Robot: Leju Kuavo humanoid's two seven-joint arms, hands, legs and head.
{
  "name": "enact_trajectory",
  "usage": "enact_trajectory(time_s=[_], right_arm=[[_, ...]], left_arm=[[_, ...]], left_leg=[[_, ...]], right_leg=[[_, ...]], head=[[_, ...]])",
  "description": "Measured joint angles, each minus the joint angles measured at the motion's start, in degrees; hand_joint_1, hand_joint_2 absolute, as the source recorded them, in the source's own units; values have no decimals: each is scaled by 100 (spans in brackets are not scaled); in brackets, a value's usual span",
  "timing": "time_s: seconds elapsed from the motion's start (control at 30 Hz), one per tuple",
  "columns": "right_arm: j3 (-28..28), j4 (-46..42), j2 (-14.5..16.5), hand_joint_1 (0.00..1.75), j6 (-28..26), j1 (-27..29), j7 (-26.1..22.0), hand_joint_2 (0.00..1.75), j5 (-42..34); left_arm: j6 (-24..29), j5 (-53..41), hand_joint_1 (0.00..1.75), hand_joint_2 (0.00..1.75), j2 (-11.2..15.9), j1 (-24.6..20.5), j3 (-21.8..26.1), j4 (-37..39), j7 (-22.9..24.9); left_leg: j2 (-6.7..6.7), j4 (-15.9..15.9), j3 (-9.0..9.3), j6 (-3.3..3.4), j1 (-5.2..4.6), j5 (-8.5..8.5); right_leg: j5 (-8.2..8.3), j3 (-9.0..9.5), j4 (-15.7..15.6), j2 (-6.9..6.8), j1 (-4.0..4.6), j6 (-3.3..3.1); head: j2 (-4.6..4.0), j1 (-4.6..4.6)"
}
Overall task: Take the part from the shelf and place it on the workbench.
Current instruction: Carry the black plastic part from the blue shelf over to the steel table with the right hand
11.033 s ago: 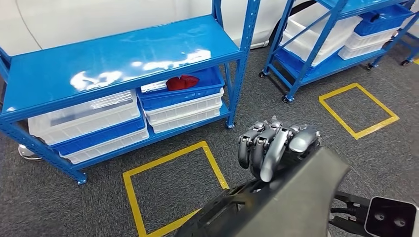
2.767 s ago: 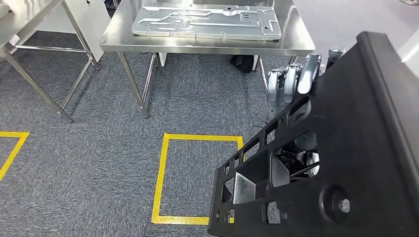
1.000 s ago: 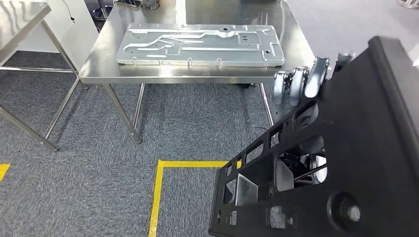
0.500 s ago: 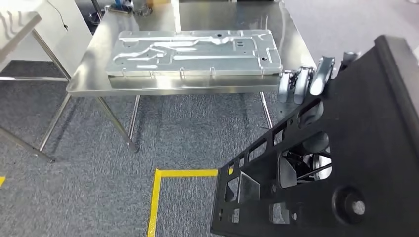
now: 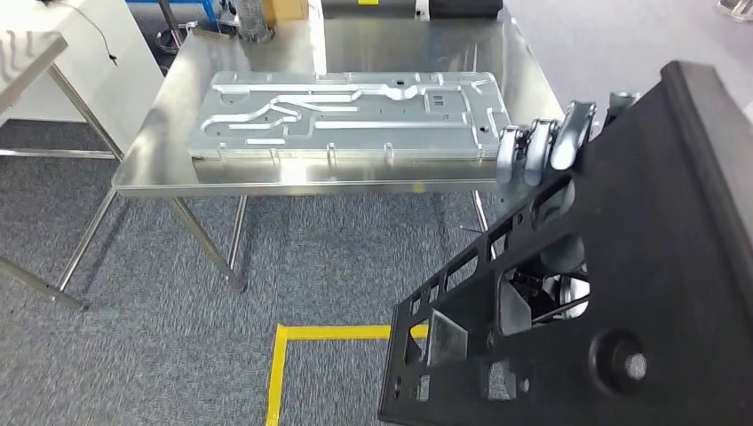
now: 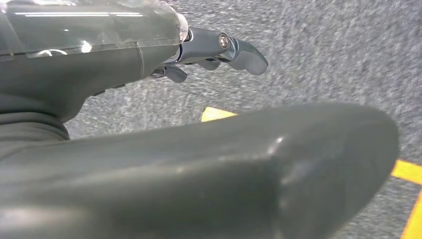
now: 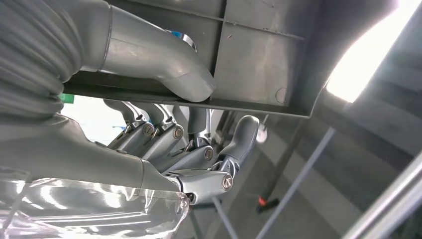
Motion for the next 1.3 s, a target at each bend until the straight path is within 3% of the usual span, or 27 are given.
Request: enact_trajectory(time_s=[0.1, 0.13, 0.17, 0.2, 0.27, 0.3, 0.33, 0.47, 0.53, 0.6, 0.63, 0.67, 0.7, 0.77, 0.83, 0.93, 1.0, 1.1, 1.17, 1.2, 1.23, 1.3], right_arm=[[1, 13, 0, 175, -3, -14, -1, 175, 3], [1, 25, 0, 175, -10, -13, -1, 175, 8], [2, 37, 0, 175, -15, -16, 1, 175, 14], [2, 49, 0, 175, -19, -23, 2, 175, 22], [2, 67, -1, 175, -30, -47, 1, 175, 37], [2, 77, -1, 175, -43, -60, -5, 175, 40], [3, 86, -3, 175, -58, -73, -15, 175, 44], [2, 107, -7, 175, -139, -156, -46, 175, 92], [3, 110, -6, 175, -196, -211, -42, 175, 160], [5, 117, -6, 175, -264, -232, -38, 175, 230], [7, 125, -6, 175, -303, -230, -39, 175, 265], [8, 134, -7, 175, -338, -228, -44, 175, 298], [9, 145, -8, 175, -372, -227, -51, 175, 321], [10, 177, -13, 175, -421, -228, -78, 175, 346], [10, 229, -26, 175, -444, -228, -112, 175, 351], [7, 303, -44, 175, -455, -235, -155, 175, 358], [1, 347, -49, 175, -462, -253, -168, 175, 358], [-23, 420, -55, 175, -482, -279, -169, 175, 353], [-51, 469, -61, 175, -503, -279, -169, 175, 346], [-66, 488, -62, 175, -513, -280, -169, 175, 344], [-80, 505, -63, 175, -524, -287, -168, 175, 344], [-107, 533, -65, 175, -540, -309, -166, 175, 343]], left_arm=[[0, 1, 0, 0, 2, -1, 0, -1, -1], [0, 1, 0, 0, 2, 5, 0, -1, -1], [-1, 1, 0, 0, 2, 12, 0, -1, -1], [-2, 2, 0, 0, 1, 15, 0, 0, -1], [-6, 3, 0, 0, 1, 15, 0, 0, -1], [-9, 3, 0, 0, 1, 12, 0, 0, -3], [-12, 3, 0, 0, 2, 10, 1, -1, -6], [-23, 3, 0, 0, 3, -3, 1, -1, -25], [-30, 2, 0, 0, -5, -21, -1, 1, -37], [-34, 0, 0, 0, -11, -16, -2, 1, -43], [-35, 0, 0, 0, -10, -4, -2, 1, -45], [-35, -1, 0, 0, -10, 9, -2, 1, -45], [-35, -1, 0, 0, -10, 17, -2, 1, -46], [-31, 0, 0, 0, -10, 26, -2, 1, -46], [-21, 9, 0, 0, -10, 30, -2, 0, -44], [3, 43, 0, 0, -11, 37, -1, 0, -40], [15, 67, 0, 0, -11, 31, 0, 0, -41], [31, 101, 0, 0, -10, 23, 6, -1, -42], [35, 108, 0, 0, -10, 31, 16, -1, -42], [35, 110, 0, 0, -10, 34, 19, -1, -42], [35, 112, 0, 0, -11, 35, 22, -1, -42], [36, 115, 0, 0, -18, 34, 25, 1, -43]], left_leg=[[0, -16, 100, 27, 6, -101], [-2, -15, 144, 22, 9, -145], [-5, -15, 201, 12, 13, -192], [-9, -15, 268, -1, 20, -240], [-12, -9, 407, -47, 30, -345], [-13, -11, 457, -81, 28, -394], [-10, -25, 493, -121, 25, -440], [4, 169, 557, -270, 27, -489], [9, 681, 290, -299, 40, -658], [10, 1387, -190, -308, 42, -926], [10, 1605, -392, -301, 42, -1000], [10, 1637, -507, -290, 41, -970], [10, 1464, -523, -274, 41, -816], [17, 724, -363, -239, 35, -262], [30, 193, -230, -202, 5, 22], [25, 72, -147, -110, -7, 12], [12, 18, -30, -52, 17, -13], [4, -33, 131, -4, 25, -114], [-5, -36, 253, 0, 25, -223], [-13, -36, 333, -5, 25, -285], [-21, -37, 424, -14, 24, -354], [-29, -35, 585, -49, 20, -495]], right_leg=[[-383, -689, 944, -12, -63, 94], [-443, -874, 1101, -16, -84, 117], [-384, -967, 1073, -20, -101, 134], [-195, -962, 857, -24, -113, 142], [371, -793, 122, -42, -119, 125], [524, -720, -162, -56, -109, 92], [617, -671, -343, -64, -94, 49], [595, -491, -460, -42, -93, -138], [530, -378, -477, -47, -90, -203], [447, -302, -475, -44, -72, -236], [406, -262, -475, -37, -64, -240], [360, -212, -474, -28, -58, -239], [312, -150, -474, -20, -55, -231], [203, -13, -472, -18, -51, -203], [120, 57, -482, -12, -43, -150], [87, 103, -457, -5, -34, -46], [100, -1, -186, -14, -42, 8], [-148, -694, 802, -21, -68, 88], [-359, -1102, 1144, -23, -78, 105], [-323, -1177, 1051, -23, -81, 102], [-152, -1170, 790, -23, -82, 87], [502, -1044, 60, -28, -65, 26]], head=[[1, -1], [1, -1], [0, -1], [0, -1], [0, 0], [0, 1], [-1, 2], [1, -2], [1, -2], [1, -2], [1, -3], [1, -3], [0, -3], [1, -2], [1, -2], [1, -2], [1, -2], [1, -1], [0, -1], [-1, -1], [0, -1], [0, -1]])
